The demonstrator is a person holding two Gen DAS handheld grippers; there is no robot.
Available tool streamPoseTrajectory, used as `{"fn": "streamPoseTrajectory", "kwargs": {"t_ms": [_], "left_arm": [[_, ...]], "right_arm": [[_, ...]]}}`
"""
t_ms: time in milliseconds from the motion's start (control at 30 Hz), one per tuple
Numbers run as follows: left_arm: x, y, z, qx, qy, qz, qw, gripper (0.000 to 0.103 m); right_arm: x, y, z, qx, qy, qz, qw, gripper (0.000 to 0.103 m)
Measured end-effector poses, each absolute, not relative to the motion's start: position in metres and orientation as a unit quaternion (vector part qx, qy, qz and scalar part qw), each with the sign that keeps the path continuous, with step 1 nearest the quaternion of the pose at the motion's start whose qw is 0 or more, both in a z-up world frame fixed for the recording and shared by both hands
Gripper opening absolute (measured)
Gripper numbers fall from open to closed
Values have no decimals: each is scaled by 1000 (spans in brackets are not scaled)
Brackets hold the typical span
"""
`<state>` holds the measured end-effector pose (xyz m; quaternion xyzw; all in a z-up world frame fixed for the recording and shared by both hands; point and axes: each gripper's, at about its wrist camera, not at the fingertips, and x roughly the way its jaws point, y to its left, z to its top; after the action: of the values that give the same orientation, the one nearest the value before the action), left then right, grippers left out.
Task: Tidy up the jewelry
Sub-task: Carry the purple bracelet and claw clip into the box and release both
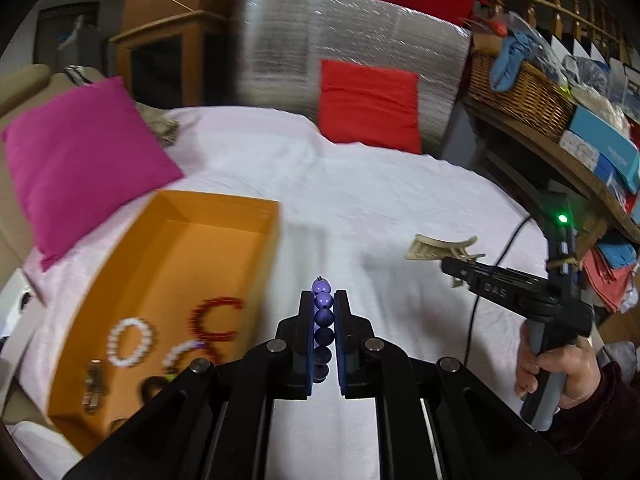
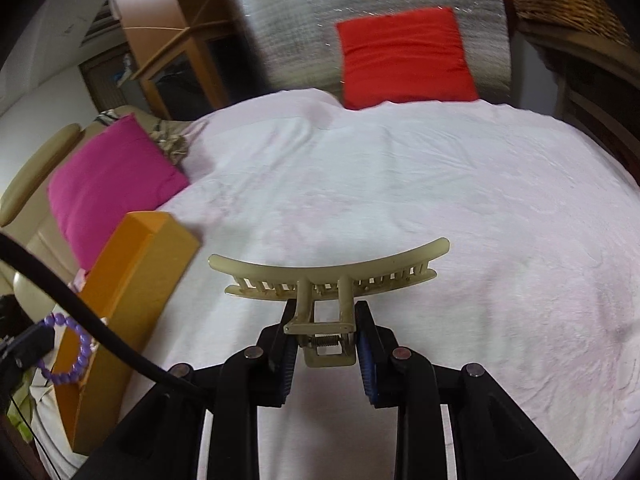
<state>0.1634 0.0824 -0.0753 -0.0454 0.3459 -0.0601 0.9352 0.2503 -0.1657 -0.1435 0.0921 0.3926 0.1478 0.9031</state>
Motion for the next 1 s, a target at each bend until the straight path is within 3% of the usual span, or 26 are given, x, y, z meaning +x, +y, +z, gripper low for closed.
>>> {"fn": "streamPoseTrajectory", "kwargs": {"t_ms": [433,1000], "left_arm": [[141,185,-72,-57,331,12,942,9],[219,246,-123,-102,377,1,920,9]], "right_arm": [[209,-63,-87,39,323,259,909,28],[302,89,-105,10,443,291,848,28]]}}
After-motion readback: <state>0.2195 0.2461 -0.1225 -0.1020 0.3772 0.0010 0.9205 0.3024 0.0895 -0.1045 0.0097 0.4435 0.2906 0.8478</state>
